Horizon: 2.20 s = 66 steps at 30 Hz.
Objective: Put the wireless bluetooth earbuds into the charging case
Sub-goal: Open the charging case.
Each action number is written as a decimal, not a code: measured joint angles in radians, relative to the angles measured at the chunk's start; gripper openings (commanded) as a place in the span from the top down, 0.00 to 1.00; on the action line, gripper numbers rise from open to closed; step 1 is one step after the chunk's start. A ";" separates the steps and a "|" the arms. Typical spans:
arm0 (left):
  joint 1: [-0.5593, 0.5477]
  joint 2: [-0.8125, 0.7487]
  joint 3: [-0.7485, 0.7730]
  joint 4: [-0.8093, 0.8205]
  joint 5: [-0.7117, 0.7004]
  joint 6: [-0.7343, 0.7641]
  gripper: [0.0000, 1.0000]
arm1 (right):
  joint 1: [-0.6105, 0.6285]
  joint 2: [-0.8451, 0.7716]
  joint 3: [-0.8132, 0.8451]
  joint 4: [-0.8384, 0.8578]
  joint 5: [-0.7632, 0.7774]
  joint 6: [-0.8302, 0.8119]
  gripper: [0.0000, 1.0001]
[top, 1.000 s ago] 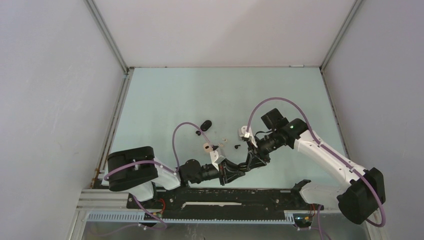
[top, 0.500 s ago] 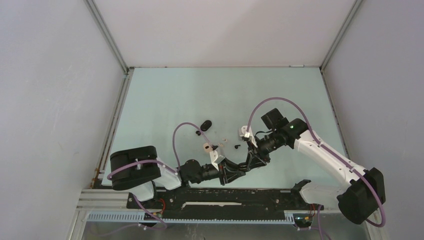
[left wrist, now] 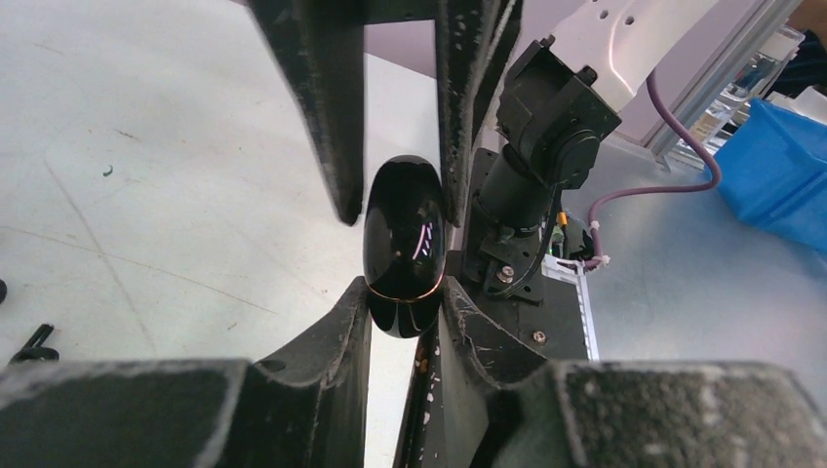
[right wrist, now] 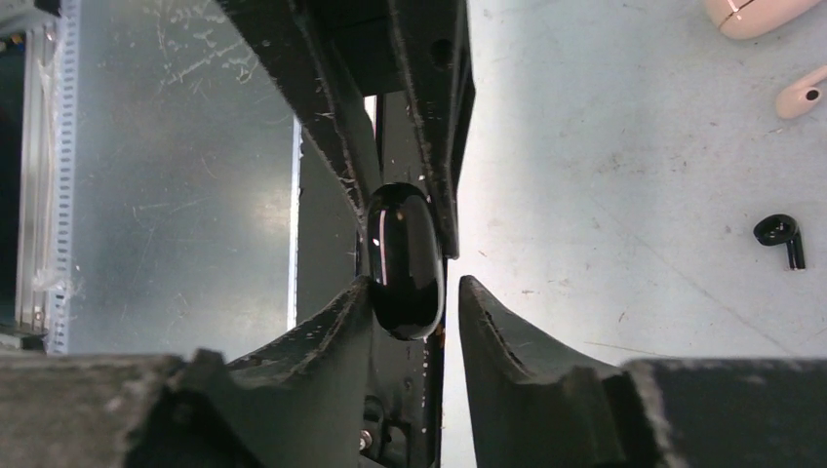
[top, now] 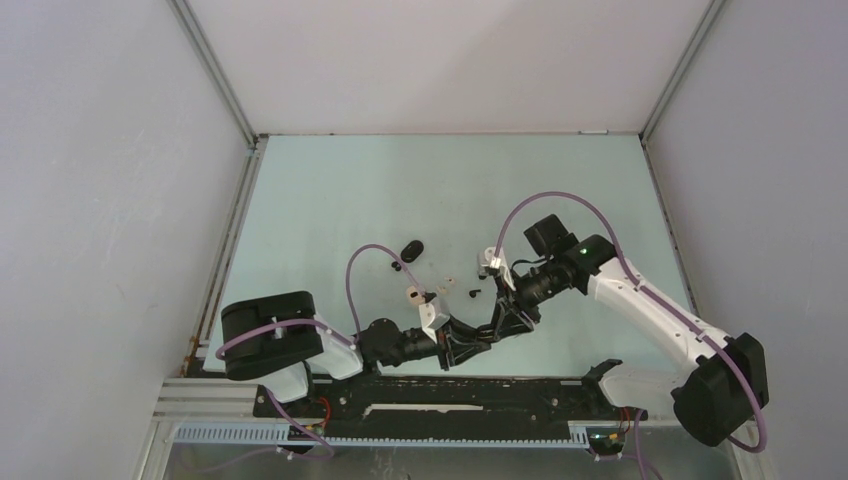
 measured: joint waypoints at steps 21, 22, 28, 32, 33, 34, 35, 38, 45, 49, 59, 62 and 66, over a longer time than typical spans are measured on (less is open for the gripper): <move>-0.009 0.020 -0.008 0.029 0.034 0.049 1.00 | -0.243 0.115 0.124 -0.114 -0.235 -0.043 0.44; -0.003 0.019 -0.008 0.029 0.036 0.048 1.00 | -0.268 0.116 0.144 -0.130 -0.245 -0.061 0.46; 0.060 -0.033 -0.056 0.031 0.030 0.032 1.00 | -0.344 0.145 0.182 -0.055 -0.168 0.050 0.63; 0.069 -0.076 -0.107 0.036 -0.001 0.031 1.00 | -0.343 0.208 0.182 0.092 -0.006 0.205 0.67; 0.070 -0.082 -0.119 0.036 -0.011 0.031 1.00 | -0.340 0.229 0.182 0.124 0.034 0.235 0.67; 0.070 -0.085 -0.126 0.036 -0.018 0.031 1.00 | -0.334 0.252 0.182 0.153 0.072 0.260 0.67; 0.070 -0.087 -0.132 0.035 -0.023 0.031 1.00 | -0.327 0.274 0.182 0.178 0.103 0.278 0.67; 0.070 -0.097 -0.151 0.035 -0.040 0.031 1.00 | -0.285 0.344 0.182 0.238 0.201 0.306 0.67; 0.069 -0.124 -0.197 0.037 -0.088 0.033 1.00 | -0.172 0.487 0.210 0.289 0.360 0.296 0.69; 0.060 -0.128 -0.221 0.039 -0.127 0.043 1.00 | -0.142 0.561 0.259 0.300 0.397 0.249 0.72; 0.026 -0.136 -0.244 0.039 -0.164 0.050 1.00 | -0.025 0.708 0.409 0.299 0.476 0.153 0.75; 0.022 -0.147 -0.245 0.039 -0.171 0.050 1.00 | -0.008 0.733 0.433 0.282 0.467 0.126 0.73; 0.012 -0.164 -0.245 0.039 -0.177 0.050 1.00 | -0.005 0.755 0.437 0.232 0.439 0.086 0.73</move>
